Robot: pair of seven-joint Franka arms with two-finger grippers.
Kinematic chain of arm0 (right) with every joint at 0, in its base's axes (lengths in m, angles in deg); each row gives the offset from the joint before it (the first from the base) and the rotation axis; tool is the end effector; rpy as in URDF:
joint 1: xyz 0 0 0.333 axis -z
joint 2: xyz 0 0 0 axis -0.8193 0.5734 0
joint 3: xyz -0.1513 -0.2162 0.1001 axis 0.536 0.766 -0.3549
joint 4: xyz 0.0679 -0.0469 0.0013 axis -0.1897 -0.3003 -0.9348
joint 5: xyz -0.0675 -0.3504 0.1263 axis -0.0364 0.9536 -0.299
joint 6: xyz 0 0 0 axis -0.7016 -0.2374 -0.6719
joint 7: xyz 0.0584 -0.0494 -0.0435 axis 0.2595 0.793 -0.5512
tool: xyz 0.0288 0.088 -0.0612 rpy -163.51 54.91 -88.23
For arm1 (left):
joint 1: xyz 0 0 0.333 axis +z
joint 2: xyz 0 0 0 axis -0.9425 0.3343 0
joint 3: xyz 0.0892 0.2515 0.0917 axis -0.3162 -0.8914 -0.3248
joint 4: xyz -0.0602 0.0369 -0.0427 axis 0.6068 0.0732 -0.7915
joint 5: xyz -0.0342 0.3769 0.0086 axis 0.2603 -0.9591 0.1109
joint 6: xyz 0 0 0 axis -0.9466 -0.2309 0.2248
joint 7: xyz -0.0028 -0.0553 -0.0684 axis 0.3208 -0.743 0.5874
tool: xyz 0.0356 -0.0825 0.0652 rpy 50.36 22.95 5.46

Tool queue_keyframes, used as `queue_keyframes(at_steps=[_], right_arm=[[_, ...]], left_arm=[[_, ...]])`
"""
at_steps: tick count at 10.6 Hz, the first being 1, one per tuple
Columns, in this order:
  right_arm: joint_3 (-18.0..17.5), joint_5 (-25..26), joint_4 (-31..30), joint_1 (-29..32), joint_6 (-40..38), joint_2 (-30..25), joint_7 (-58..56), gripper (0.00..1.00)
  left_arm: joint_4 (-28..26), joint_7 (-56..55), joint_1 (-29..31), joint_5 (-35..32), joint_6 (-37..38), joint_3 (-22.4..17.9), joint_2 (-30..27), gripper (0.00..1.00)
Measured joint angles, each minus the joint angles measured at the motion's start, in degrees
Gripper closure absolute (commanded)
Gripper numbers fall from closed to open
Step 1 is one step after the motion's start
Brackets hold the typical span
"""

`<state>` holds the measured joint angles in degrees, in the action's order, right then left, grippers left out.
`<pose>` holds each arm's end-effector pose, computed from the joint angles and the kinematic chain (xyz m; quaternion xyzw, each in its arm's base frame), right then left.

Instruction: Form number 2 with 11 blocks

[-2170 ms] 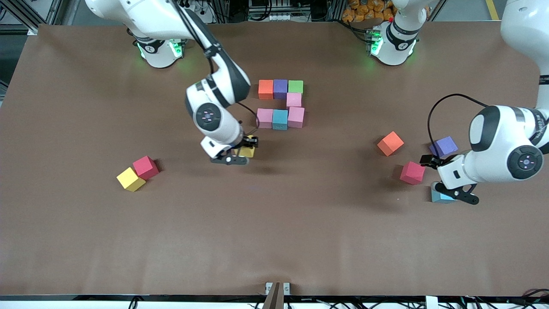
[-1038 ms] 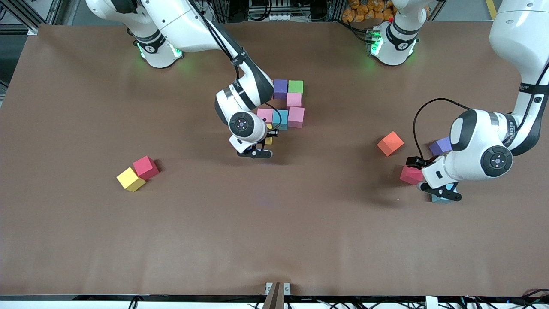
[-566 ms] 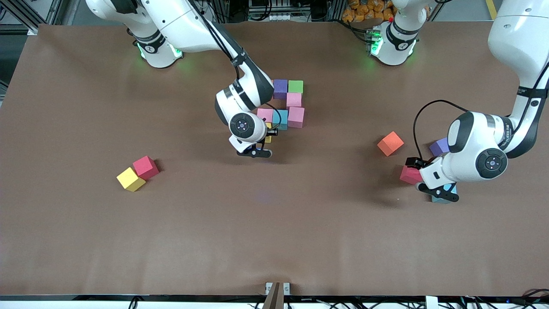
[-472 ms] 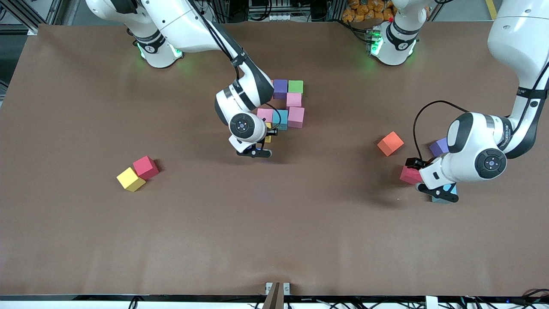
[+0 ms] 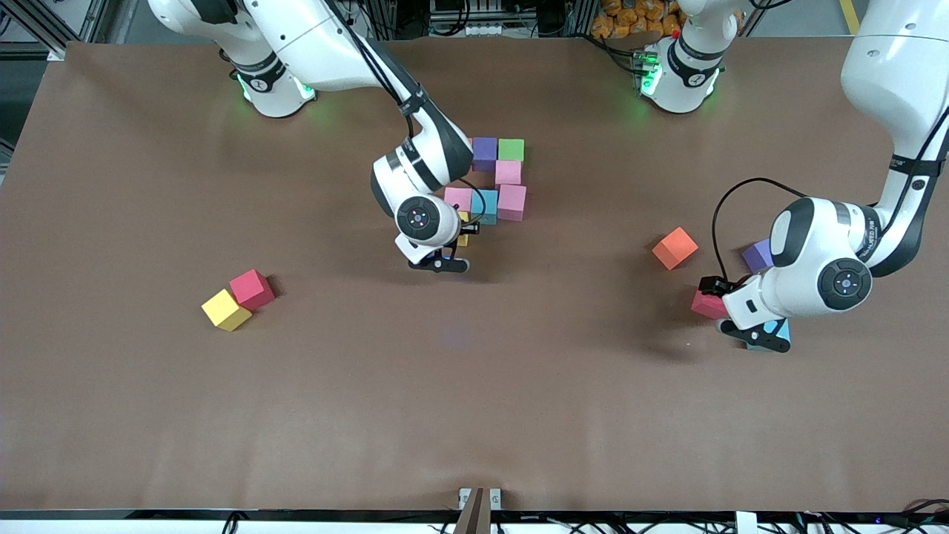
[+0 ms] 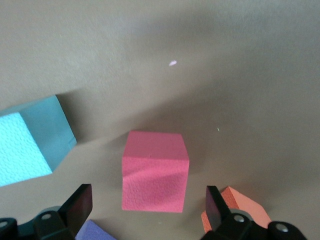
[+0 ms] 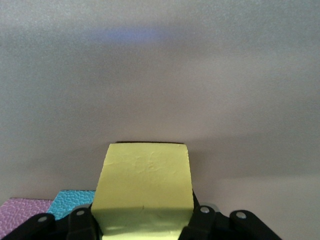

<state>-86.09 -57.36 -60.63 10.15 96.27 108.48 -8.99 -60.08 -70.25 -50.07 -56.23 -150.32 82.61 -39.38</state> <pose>0.4478 0.4321 0.1691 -0.9805 0.0494 0.1860 0.0407 0.6039 -0.0295 0.2297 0.9806 -0.1730 -0.0923 0.0016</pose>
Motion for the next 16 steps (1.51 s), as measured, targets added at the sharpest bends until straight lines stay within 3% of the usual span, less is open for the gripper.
queue_keyframes(at_steps=[3, 6, 7, 8, 16], right_arm=[[0.11, -1.05, 0.0, 0.01, -0.05, 0.11, 0.03, 0.61], [0.12, -1.1, 0.0, 0.01, -0.05, 0.12, 0.03, 0.61], [0.12, -1.12, 0.0, 0.01, -0.05, 0.12, 0.03, 0.45], [0.12, -1.14, 0.0, 0.01, -0.04, 0.12, 0.04, 0.0], [0.16, -3.22, 0.27, 0.04, 0.38, 0.74, 0.23, 0.0]], left_arm=[[-0.35, -0.04, 0.65, -0.03, -1.96, 0.0, -0.93, 0.0], [-4.08, -0.04, 0.92, -0.04, -7.01, -0.01, -1.68, 0.0], [-4.58, -0.04, 0.93, -0.05, -7.41, -0.01, -1.69, 0.0], [-4.77, -0.04, 0.93, -0.05, -7.52, -0.01, -1.7, 0.0], [-8.85, -0.04, 2.88, -1.67, -11.0, -0.08, -1.98, 0.0]])
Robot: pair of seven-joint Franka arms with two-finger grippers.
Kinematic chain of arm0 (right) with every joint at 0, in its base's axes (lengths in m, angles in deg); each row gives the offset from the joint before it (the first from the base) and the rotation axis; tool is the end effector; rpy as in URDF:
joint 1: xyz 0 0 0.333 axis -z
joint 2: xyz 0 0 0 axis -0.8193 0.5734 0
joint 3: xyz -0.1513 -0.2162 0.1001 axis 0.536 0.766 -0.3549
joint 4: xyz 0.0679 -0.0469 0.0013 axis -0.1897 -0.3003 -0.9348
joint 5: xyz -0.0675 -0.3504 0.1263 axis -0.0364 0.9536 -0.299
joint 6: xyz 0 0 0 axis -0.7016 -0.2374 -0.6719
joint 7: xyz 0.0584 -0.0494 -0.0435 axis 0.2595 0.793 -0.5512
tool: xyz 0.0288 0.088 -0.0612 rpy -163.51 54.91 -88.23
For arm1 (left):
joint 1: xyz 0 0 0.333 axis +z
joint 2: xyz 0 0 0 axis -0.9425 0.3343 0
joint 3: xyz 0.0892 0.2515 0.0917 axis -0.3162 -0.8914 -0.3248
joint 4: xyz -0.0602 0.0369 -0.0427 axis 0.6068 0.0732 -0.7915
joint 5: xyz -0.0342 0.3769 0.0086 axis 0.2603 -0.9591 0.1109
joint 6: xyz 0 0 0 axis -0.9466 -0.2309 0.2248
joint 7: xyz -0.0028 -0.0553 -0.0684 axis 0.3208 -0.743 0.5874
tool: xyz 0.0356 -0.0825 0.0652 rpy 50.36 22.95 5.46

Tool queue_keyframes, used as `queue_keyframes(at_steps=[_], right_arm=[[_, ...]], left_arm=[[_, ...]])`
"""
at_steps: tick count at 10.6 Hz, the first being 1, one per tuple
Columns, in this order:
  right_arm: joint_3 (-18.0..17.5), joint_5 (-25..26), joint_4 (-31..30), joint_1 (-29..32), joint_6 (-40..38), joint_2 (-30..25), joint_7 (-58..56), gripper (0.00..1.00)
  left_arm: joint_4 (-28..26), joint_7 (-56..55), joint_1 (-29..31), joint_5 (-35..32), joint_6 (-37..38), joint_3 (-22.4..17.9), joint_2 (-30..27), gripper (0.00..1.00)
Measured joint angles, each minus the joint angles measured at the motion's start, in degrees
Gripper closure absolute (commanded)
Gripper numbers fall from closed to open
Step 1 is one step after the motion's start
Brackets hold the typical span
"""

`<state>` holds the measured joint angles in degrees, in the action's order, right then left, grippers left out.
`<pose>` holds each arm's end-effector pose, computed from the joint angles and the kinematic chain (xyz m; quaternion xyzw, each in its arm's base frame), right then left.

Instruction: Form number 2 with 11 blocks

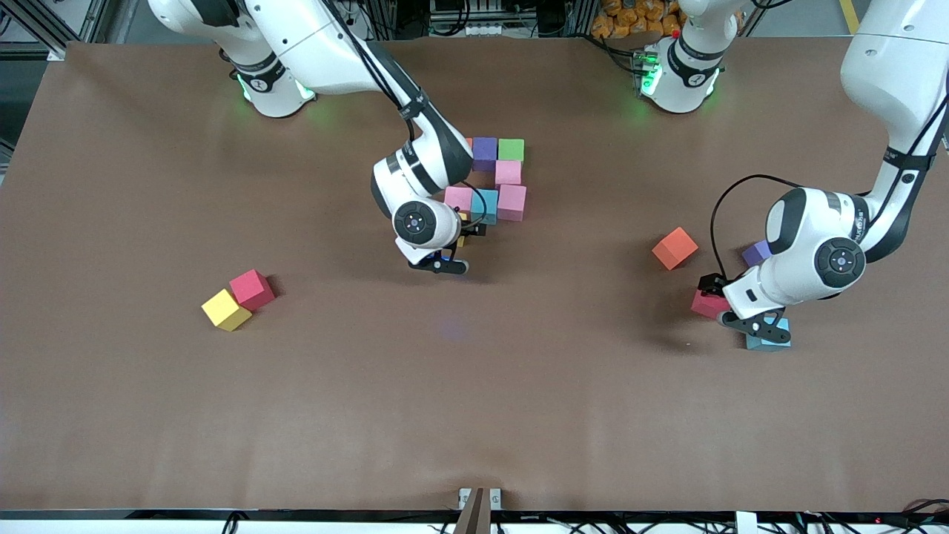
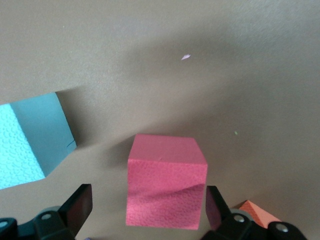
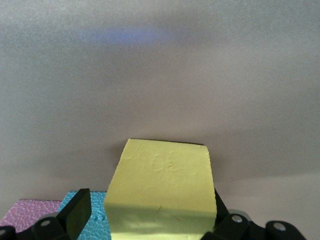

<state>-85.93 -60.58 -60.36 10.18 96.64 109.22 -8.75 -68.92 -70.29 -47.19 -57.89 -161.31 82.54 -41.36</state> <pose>0.4485 0.4330 0.1640 -0.9760 0.0712 0.1978 0.0562 0.5813 -0.0143 0.2035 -0.9832 0.1737 0.0557 0.0012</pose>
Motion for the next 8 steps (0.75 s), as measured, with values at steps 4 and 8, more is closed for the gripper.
queue_keyframes(at_steps=[4, 8], right_arm=[[0.04, -1.02, 0.16, 0.09, 0.52, 0.0, 0.03, 0.0], [0.04, -1.22, 0.16, 0.09, 1.12, 0.0, 0.09, 0.0]], left_arm=[[-0.36, 0.0, 0.03, -0.17, -0.12, 0.03, 0.0, 0.0], [-0.58, 0.0, 0.03, -0.17, -0.13, 0.03, 0.0, 0.0]])
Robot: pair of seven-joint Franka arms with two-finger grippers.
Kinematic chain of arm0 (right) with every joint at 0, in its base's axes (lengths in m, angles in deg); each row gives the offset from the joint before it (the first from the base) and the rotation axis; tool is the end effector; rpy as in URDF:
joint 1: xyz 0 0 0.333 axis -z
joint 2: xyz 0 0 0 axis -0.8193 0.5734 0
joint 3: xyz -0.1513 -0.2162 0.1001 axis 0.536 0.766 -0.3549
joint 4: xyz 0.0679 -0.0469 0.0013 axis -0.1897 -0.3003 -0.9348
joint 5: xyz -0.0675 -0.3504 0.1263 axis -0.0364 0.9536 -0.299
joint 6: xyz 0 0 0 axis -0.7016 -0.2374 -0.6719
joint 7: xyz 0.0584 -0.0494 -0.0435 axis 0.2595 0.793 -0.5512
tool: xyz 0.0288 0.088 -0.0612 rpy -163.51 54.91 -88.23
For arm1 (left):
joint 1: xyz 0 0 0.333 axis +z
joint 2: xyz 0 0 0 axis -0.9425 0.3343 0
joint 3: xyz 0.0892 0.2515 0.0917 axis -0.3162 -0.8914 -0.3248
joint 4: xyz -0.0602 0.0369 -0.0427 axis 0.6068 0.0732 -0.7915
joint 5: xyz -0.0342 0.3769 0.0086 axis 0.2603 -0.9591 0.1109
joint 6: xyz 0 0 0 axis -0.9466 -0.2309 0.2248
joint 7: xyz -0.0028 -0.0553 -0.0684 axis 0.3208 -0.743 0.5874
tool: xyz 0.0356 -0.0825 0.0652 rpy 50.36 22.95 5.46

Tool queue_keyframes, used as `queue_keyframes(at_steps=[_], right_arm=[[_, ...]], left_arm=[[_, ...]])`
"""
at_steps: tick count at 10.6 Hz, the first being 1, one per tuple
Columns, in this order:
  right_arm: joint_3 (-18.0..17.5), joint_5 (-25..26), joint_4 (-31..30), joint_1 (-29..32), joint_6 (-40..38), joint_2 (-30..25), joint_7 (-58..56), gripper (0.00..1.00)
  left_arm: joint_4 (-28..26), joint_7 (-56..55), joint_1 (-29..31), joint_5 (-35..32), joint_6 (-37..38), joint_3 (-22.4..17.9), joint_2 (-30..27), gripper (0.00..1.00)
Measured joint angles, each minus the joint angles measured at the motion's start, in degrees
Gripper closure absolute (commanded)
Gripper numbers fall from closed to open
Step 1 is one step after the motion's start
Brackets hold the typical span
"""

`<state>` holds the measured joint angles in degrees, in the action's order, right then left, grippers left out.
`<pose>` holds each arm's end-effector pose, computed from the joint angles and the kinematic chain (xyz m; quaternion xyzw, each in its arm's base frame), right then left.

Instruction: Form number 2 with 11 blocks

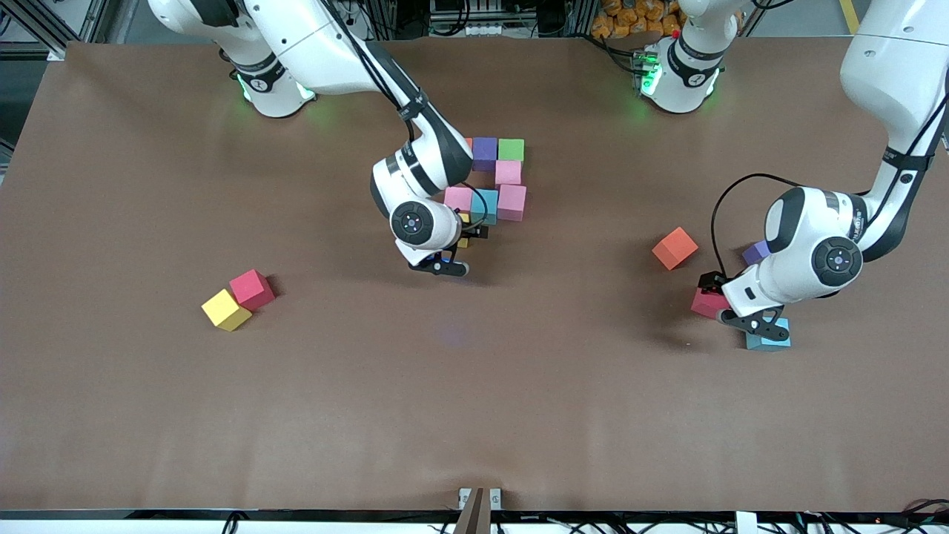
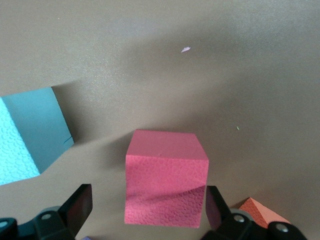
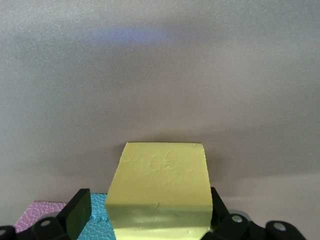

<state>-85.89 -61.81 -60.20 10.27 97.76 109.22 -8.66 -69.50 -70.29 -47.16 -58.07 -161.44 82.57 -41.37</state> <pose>0.4522 0.4343 0.1663 -0.9754 0.0809 0.1930 0.0685 0.5782 -0.0151 0.2001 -0.9826 0.1758 0.0592 0.0014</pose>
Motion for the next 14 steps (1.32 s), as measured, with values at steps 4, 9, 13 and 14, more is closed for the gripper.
queue_keyframes(at_steps=[4, 9, 13, 14], right_arm=[[0.09, 0.0, 0.05, 0.17, 0.23, 0.0, -0.02, 0.0], [0.49, 0.29, 0.35, 0.98, 0.28, -0.04, -2.74, 0.0], [0.52, 0.67, 0.45, 2.62, 0.28, -0.5, -3.64, 0.0], [0.52, 0.69, 0.52, 3.04, 0.28, -0.7, -3.65, 0.0]], left_arm=[[-0.45, 0.0, 0.0, 0.0, 0.0, 0.0, 0.02, 0.0], [-0.54, 0.0, -0.01, 0.0, -0.45, 0.01, 0.32, 0.0], [-0.54, 0.0, -0.05, -1.33, -0.71, 0.03, 0.7, 0.05], [-0.54, 0.0, -0.05, -1.58, -0.72, 0.03, 0.75, 0.17]])
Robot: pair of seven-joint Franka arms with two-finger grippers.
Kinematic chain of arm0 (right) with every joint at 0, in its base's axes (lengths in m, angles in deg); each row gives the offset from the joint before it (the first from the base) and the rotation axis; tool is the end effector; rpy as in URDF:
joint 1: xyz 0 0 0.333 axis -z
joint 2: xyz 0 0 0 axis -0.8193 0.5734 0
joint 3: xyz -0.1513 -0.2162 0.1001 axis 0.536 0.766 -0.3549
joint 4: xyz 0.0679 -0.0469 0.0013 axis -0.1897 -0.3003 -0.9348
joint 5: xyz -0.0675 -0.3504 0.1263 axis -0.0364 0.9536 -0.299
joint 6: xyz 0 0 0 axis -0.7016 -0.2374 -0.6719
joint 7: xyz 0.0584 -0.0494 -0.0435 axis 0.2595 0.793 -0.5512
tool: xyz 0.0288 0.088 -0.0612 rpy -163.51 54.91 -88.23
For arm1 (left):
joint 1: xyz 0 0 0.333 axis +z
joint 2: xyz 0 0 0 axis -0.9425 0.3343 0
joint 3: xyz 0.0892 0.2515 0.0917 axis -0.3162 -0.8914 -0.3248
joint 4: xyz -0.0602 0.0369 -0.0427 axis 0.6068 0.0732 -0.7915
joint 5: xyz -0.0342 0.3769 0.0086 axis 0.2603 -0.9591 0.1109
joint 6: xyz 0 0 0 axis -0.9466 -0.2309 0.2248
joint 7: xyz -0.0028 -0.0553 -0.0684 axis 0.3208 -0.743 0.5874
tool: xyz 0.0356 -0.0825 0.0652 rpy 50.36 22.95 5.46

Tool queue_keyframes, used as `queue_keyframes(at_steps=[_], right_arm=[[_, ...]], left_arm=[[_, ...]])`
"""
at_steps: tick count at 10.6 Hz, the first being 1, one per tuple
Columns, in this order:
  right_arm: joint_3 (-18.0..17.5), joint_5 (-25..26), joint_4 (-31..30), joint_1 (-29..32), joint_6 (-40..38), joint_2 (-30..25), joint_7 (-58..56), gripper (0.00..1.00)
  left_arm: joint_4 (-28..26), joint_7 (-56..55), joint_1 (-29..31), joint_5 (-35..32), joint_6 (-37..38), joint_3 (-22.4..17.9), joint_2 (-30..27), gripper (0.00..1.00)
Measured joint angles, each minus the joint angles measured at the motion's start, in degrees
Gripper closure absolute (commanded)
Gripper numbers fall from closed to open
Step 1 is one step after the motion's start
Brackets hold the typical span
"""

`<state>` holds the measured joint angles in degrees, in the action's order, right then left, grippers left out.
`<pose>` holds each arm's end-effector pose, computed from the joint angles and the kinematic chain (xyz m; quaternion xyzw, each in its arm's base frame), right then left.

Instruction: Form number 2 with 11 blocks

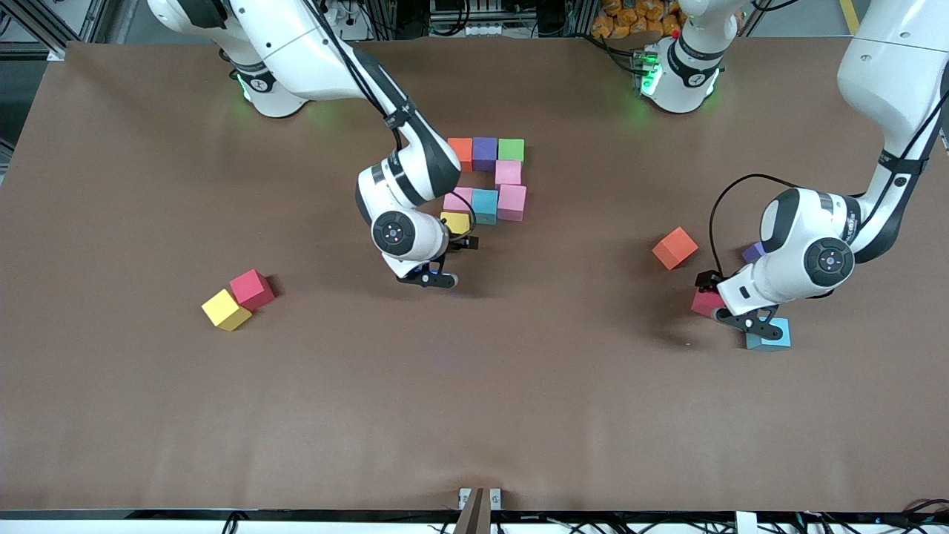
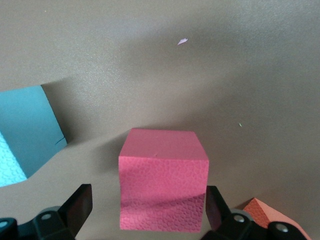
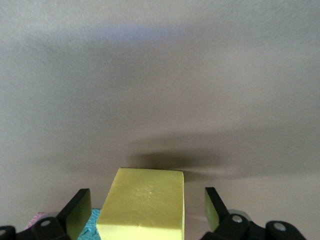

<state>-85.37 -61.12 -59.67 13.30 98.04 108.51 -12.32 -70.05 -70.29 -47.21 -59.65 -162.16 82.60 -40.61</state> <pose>0.4826 0.4087 0.1779 -0.9784 0.0738 0.1743 0.0829 0.5748 -0.0171 0.1907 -0.9803 0.1873 0.0624 0.0062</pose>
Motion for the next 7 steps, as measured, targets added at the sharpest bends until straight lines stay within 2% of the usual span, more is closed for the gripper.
queue_keyframes(at_steps=[3, 4, 7], right_arm=[[0.05, 0.53, 0.68, 1.89, 0.01, -1.12, -0.04, 0.0], [0.08, 1.43, 0.76, 2.93, 0.01, -1.86, -0.05, 0.0], [0.18, 6.79, 1.03, 6.93, -0.16, -4.78, -0.08, 0.0]], left_arm=[[0.0, 0.0, 0.0, -0.06, -0.03, 0.0, 0.03, 0.41], [0.0, 0.0, 0.0, -0.06, -0.04, 0.0, 0.03, 0.46], [0.13, 0.0, 0.01, -0.07, -0.2, 0.06, -0.17, 0.47]])
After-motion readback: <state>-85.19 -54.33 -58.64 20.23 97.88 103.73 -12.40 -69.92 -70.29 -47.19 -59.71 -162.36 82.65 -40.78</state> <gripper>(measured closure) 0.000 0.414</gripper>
